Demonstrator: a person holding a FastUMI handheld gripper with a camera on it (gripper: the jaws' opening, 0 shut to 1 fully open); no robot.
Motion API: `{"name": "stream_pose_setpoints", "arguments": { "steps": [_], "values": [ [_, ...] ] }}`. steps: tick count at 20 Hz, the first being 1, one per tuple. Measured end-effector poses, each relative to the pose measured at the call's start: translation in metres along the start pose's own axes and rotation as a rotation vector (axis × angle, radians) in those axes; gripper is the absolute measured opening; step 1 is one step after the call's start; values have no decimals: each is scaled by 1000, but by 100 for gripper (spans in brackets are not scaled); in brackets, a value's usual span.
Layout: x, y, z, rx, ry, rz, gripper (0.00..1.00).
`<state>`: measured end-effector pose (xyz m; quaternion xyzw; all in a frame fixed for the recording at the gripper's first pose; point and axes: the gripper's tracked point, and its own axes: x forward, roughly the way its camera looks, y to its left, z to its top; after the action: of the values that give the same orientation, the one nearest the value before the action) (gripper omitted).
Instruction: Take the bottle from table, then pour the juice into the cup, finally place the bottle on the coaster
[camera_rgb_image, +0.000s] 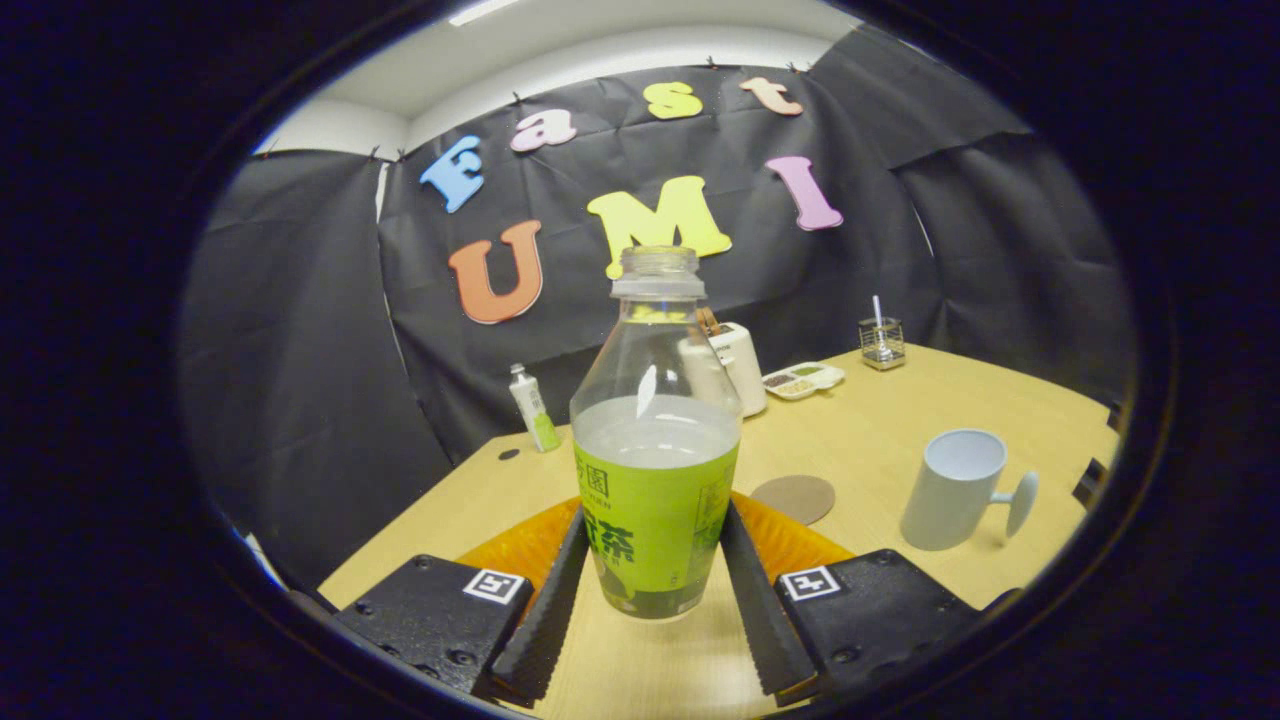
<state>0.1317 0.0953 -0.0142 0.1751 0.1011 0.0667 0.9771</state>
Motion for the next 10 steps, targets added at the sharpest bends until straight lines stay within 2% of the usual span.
{"name": "stream_pose_setpoints", "arguments": {
  "steps": [4,10],
  "values": [
    [2,-1,11,161,-23,56,78],
    [6,-19,18,475,-69,118,78]
  ]
}}
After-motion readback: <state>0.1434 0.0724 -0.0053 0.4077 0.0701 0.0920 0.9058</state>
